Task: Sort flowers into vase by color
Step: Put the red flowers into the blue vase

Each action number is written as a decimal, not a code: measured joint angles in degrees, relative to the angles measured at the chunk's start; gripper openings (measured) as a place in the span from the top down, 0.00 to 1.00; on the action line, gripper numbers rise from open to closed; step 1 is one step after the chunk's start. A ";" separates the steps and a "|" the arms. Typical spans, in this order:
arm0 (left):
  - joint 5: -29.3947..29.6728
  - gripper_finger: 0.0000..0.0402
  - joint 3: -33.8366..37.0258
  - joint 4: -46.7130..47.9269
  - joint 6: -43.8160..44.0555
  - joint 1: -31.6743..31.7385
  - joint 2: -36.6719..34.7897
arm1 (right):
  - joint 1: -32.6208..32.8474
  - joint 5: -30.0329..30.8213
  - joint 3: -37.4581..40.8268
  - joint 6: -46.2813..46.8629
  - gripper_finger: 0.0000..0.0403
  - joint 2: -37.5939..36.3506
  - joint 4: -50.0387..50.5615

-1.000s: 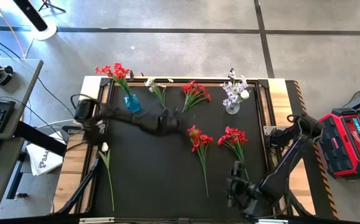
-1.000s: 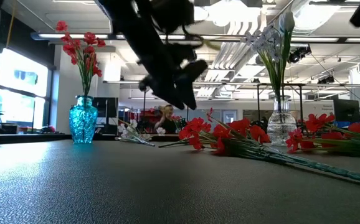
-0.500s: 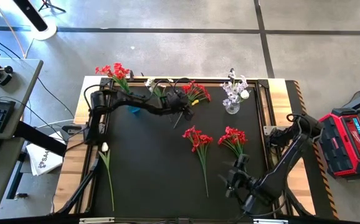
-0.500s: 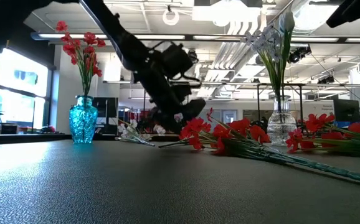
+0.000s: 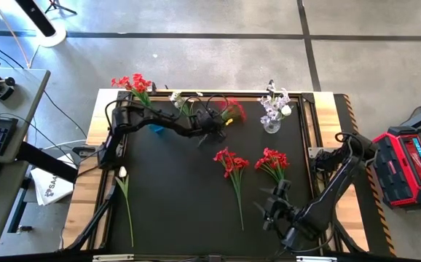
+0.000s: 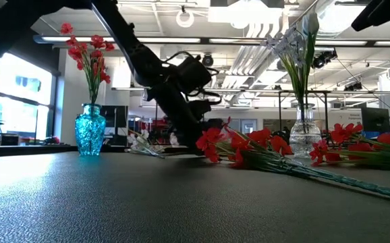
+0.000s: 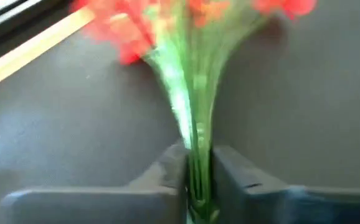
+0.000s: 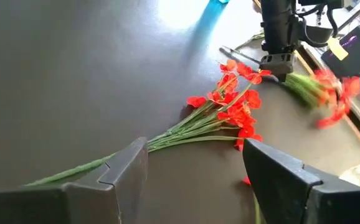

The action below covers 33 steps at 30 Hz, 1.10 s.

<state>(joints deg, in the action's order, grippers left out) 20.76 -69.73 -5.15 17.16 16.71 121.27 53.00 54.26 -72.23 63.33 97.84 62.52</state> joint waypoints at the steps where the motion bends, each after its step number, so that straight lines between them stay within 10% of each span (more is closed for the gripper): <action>1: 0.08 0.95 0.00 0.74 -0.41 -0.33 -0.49 | -0.05 0.01 0.00 -0.27 0.41 0.00 0.25; 13: 20.38 0.99 6.27 2.25 -4.59 -15.37 -19.18 | 0.24 0.53 -0.02 -0.18 0.41 0.02 -0.36; 24: 7.97 1.00 41.04 -57.35 -20.46 -27.62 -43.60 | 2.28 8.42 -0.02 -0.34 0.41 0.04 -1.27; 33: 20.91 1.00 56.01 -79.15 -35.79 -27.89 -55.26 | 2.27 8.48 -0.02 -0.79 0.41 0.04 -1.10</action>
<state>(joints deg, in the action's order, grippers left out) 41.68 -13.73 -84.31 -18.63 -11.18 66.01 55.27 62.74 -72.25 62.54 97.89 61.42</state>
